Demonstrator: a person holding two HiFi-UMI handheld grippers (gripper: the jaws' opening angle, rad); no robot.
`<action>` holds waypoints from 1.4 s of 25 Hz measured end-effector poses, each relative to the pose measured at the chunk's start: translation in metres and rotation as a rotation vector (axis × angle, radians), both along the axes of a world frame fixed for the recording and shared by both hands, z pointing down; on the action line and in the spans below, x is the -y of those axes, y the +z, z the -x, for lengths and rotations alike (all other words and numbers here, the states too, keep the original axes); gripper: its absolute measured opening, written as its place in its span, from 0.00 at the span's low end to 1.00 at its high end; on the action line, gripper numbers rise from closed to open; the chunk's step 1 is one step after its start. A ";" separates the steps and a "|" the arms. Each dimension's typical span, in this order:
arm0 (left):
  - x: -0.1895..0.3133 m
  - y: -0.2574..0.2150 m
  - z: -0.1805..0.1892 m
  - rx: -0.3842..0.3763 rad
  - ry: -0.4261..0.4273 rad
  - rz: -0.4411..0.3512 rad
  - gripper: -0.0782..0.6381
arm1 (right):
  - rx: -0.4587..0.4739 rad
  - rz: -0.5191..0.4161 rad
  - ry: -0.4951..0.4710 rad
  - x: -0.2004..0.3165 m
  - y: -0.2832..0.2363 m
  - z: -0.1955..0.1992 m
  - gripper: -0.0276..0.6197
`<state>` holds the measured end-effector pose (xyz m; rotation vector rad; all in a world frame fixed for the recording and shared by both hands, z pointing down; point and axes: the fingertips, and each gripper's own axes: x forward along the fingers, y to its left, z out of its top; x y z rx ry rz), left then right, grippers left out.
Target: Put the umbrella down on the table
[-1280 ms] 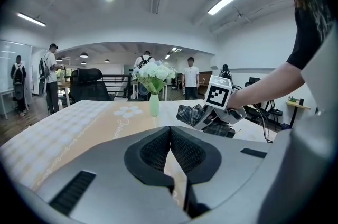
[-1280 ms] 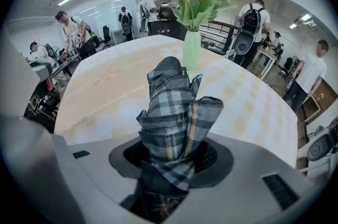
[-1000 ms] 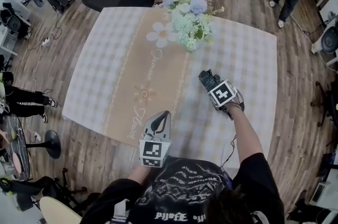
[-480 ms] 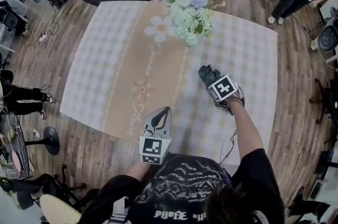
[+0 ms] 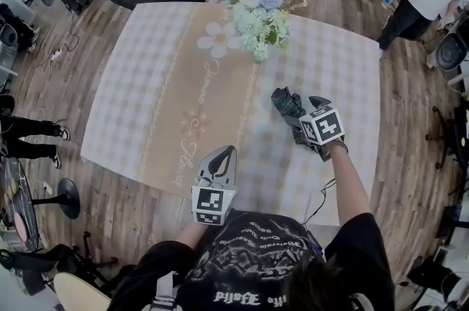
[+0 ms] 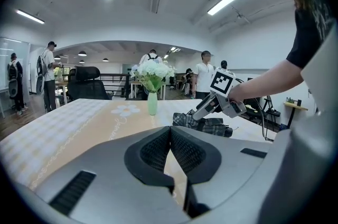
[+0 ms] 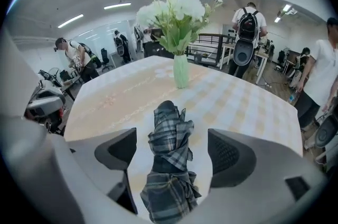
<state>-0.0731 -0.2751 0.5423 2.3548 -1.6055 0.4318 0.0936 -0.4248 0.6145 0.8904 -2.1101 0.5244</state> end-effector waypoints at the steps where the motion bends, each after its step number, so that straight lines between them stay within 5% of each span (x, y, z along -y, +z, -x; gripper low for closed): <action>1: -0.001 -0.001 -0.001 0.000 0.003 -0.003 0.14 | 0.014 -0.018 0.002 -0.003 -0.008 0.000 0.70; 19: -0.023 -0.026 -0.022 -0.042 0.060 -0.071 0.13 | 0.243 -0.378 0.180 -0.096 -0.107 -0.019 0.61; 25: -0.026 -0.024 -0.026 -0.060 0.084 -0.077 0.14 | 0.210 -0.492 0.228 -0.138 -0.105 -0.026 0.61; 35: -0.040 -0.019 -0.033 -0.056 0.132 -0.083 0.13 | 0.218 -0.475 0.368 -0.188 -0.079 -0.037 0.61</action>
